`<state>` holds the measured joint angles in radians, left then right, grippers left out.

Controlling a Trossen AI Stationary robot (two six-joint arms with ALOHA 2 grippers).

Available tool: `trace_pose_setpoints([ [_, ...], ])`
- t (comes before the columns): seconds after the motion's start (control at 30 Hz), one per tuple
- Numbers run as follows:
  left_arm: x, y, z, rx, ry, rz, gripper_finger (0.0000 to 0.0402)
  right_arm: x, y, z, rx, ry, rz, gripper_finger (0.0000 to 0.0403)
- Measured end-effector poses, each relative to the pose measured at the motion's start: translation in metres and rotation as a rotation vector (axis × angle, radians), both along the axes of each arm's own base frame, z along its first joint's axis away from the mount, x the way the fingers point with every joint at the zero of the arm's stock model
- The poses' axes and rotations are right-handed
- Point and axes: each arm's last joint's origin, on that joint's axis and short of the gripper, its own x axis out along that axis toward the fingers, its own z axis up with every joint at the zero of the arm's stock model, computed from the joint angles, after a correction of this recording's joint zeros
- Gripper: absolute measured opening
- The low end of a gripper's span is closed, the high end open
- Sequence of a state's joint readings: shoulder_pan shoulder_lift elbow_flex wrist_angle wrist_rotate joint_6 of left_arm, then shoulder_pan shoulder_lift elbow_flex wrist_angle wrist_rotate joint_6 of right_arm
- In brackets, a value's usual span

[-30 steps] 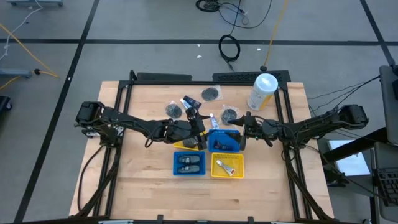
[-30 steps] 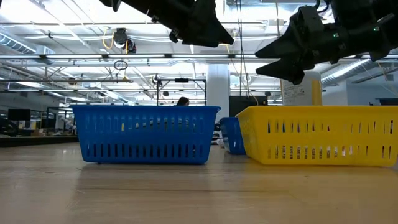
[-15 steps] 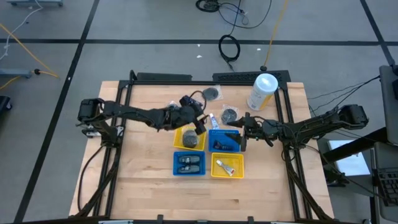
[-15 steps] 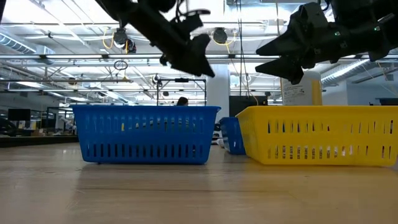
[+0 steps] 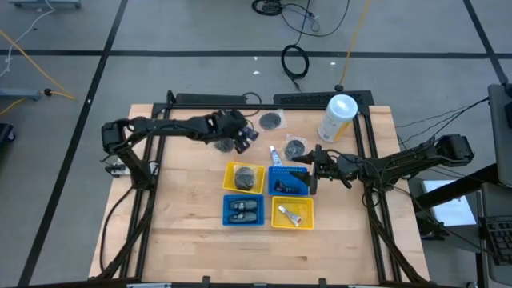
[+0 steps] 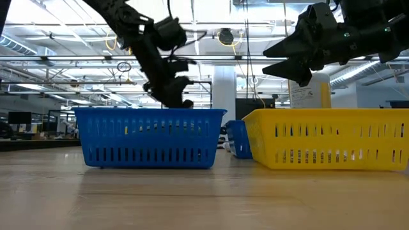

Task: Pick & Place Travel size toiletries
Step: Put the blue shave cream into the top blue basket

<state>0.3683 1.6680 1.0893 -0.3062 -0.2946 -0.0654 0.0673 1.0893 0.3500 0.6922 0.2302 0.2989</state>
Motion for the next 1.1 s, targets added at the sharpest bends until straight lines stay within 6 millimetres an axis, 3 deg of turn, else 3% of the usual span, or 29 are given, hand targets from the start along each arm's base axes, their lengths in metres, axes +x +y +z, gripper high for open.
trace_pose_setpoints([
  [0.17, -0.017, 0.025, -0.005, -0.124, 0.005, 0.091, 0.0246, 0.000, 0.000, 0.000, -0.004, 0.001, 0.000, 0.0267],
  [0.47, -0.033, 0.057, -0.003, -0.272, -0.158, 0.315, 0.0241, 0.000, 0.000, 0.000, -0.005, 0.001, -0.002, 0.0267],
  [1.1, -0.026, 0.067, 0.009, -0.138, -0.091, 0.108, 0.0218, 0.000, 0.000, 0.002, -0.006, -0.016, -0.003, 0.0267],
])
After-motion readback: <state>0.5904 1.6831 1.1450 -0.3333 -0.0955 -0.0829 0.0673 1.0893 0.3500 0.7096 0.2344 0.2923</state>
